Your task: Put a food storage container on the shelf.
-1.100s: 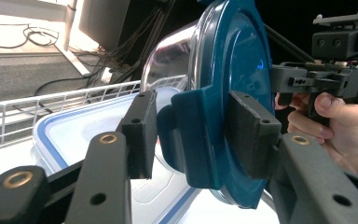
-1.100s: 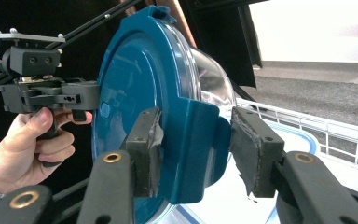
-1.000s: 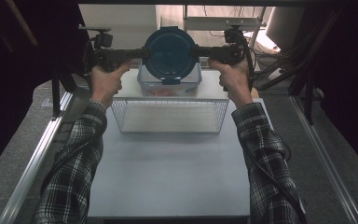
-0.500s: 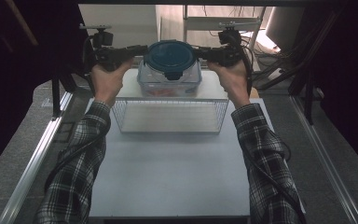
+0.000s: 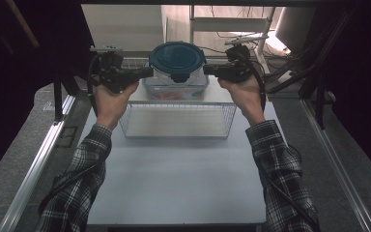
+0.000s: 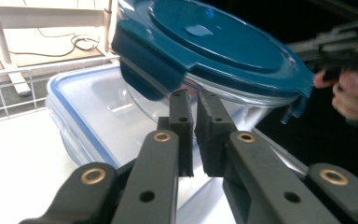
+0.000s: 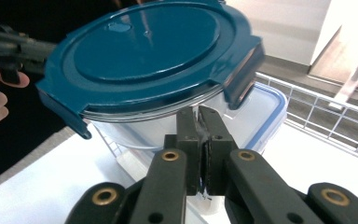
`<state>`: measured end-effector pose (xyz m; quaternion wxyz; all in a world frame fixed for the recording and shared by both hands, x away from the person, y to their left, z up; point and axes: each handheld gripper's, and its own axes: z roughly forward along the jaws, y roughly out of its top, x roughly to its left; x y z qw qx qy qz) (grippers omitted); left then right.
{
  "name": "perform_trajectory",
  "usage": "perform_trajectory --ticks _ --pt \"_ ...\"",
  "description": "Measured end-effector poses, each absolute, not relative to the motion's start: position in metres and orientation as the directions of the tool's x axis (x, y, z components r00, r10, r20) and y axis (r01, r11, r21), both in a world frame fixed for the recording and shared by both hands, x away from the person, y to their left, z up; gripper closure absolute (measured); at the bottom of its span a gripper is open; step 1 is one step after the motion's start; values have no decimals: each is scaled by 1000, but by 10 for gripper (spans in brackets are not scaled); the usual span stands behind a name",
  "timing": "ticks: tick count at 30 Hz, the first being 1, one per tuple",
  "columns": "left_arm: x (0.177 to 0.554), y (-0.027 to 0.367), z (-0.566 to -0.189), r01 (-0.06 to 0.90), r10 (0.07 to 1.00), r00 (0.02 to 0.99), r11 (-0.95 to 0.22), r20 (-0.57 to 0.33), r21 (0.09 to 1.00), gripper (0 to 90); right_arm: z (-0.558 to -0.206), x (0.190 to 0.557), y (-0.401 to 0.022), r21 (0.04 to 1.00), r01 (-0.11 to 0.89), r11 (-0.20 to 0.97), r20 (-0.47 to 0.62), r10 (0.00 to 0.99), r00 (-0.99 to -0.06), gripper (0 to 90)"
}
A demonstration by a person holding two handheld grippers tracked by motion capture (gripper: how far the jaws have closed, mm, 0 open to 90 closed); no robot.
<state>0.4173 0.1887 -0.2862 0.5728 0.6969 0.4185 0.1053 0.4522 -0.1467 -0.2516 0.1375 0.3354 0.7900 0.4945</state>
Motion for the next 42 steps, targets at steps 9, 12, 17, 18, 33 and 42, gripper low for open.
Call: perform_trajectory --ticks 9,12,17,18,33,42 --pt "435 190 -289 485 716 596 40 -363 874 855 -255 461 -138 871 395 292 81 708 -702 874" --pt "431 192 -291 479 707 608 37 -362 877 818 -255 460 -137 869 398 294 81 709 -700 849" --pt "417 194 -298 465 684 646 1 -340 885 617 -261 450 -143 880 385 277 93 695 -713 640" --pt "414 194 -300 465 681 652 -13 -333 885 553 -263 447 -144 882 382 276 95 690 -718 590" --pt "363 187 -351 465 702 672 -148 -238 873 210 -313 406 -147 887 325 328 48 635 -771 138" --pt "341 186 -382 475 693 675 -143 -255 868 150 -339 389 -147 869 323 374 32 610 -792 62"
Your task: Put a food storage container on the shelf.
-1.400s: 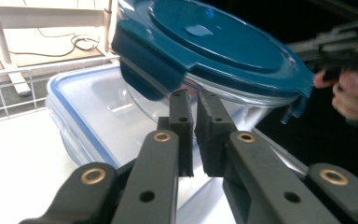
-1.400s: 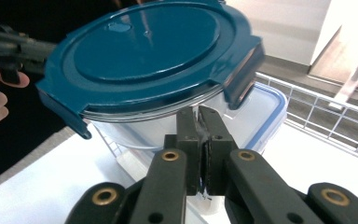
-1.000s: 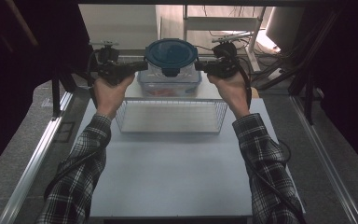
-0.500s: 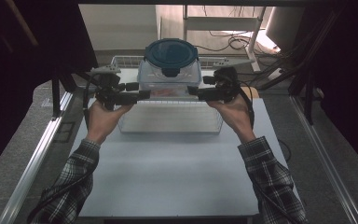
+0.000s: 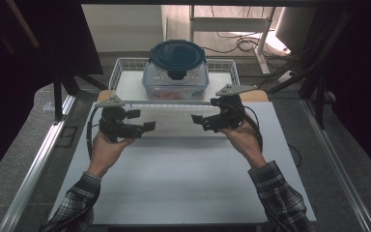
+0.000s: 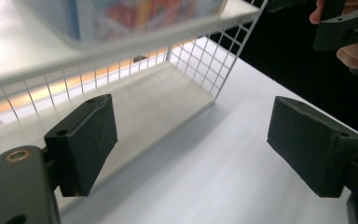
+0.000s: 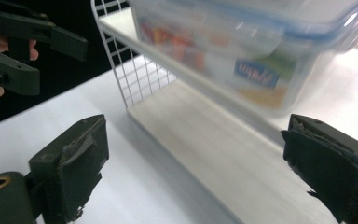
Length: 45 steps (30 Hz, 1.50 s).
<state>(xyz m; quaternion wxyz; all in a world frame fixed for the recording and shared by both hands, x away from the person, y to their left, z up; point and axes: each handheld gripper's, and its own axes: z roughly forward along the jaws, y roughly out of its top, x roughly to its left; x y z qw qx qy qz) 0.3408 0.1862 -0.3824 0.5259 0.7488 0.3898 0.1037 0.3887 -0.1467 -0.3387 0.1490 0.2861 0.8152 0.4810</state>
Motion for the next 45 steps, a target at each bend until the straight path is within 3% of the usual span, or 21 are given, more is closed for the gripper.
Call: perform_trajectory --ticks 23,45 --pt "312 174 -422 460 703 683 -200 -201 865 113 -380 365 -154 866 287 409 -16 596 -803 36" --pt "295 174 -459 491 702 676 -206 -222 847 80 -411 352 -160 846 307 436 -21 603 -798 0"
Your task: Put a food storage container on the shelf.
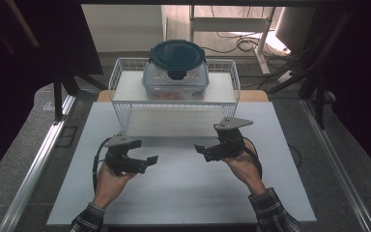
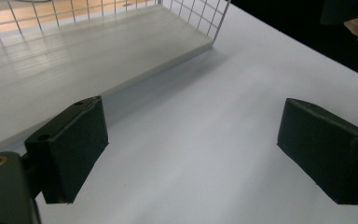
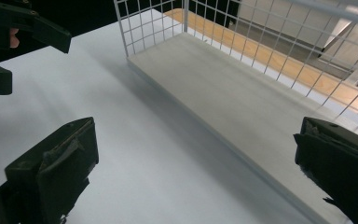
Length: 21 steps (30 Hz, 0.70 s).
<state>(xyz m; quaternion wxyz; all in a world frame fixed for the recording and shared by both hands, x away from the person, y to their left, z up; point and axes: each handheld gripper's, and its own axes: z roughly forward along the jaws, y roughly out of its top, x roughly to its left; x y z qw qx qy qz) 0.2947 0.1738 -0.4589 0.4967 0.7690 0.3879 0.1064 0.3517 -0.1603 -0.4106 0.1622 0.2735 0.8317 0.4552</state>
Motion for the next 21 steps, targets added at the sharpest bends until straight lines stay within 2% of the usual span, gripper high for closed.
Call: perform_trajectory --ticks 16,21 --pt "283 171 -478 521 703 672 -225 -233 823 56 -429 340 -166 833 344 433 14 605 -796 0" --pt "277 175 -481 518 713 665 -225 -223 825 45 -433 336 -167 816 347 463 -9 610 -792 0"
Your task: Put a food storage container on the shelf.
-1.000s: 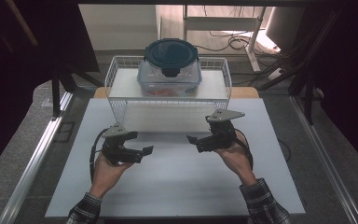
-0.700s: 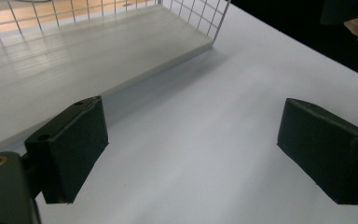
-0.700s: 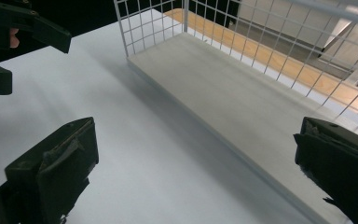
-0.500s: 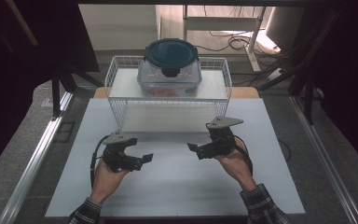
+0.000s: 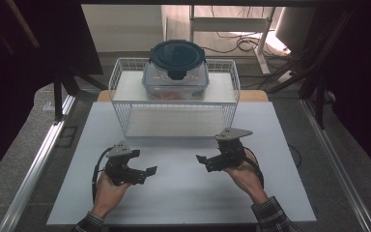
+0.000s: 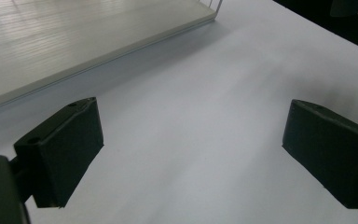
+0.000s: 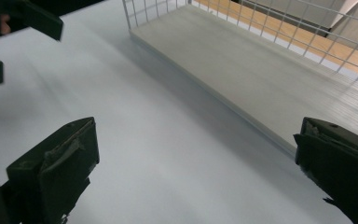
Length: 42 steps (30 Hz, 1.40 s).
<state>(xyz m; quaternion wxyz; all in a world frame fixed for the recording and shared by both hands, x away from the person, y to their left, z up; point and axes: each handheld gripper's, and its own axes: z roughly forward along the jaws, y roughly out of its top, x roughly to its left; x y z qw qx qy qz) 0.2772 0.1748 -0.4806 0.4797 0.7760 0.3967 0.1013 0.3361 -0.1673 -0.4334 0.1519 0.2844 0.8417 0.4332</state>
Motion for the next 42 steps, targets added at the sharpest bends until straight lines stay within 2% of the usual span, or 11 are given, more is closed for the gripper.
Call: perform_trajectory --ticks 16,42 --pt "254 186 -489 523 736 647 -236 -201 819 22 -431 315 -186 830 358 428 -1 643 -766 0" --pt "229 201 -506 531 759 627 -251 -176 809 17 -451 289 -202 828 360 430 -15 659 -752 0"
